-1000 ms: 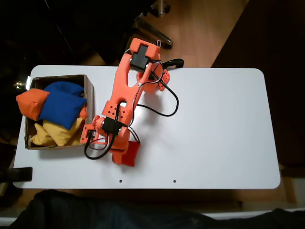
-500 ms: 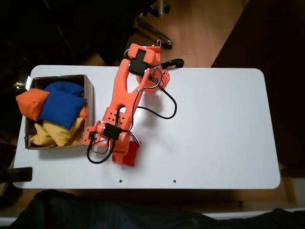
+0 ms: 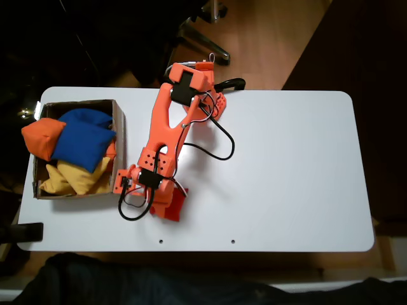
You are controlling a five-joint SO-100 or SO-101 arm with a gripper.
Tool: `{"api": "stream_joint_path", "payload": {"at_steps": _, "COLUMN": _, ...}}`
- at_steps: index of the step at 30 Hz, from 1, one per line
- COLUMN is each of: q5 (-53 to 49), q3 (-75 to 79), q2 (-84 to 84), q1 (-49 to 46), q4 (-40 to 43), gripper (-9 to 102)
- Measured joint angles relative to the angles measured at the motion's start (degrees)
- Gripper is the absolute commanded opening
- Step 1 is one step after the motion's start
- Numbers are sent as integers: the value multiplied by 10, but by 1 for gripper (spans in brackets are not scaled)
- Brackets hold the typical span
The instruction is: Grasp a bag and put it in the box.
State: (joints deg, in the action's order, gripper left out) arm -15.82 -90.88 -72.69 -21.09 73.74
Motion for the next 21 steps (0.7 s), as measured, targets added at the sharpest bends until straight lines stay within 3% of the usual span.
{"api": "stream_joint_path", "payload": {"at_steps": 5, "q5": -4, "q3": -11, "q2": 0, "q1": 0, "q4": -3, "gripper": 55}}
{"api": "stream_joint_path", "payload": {"at_steps": 21, "q5": -64, "q3": -69, "q2": -51, "q1": 10, "q4": -5, "gripper": 20}}
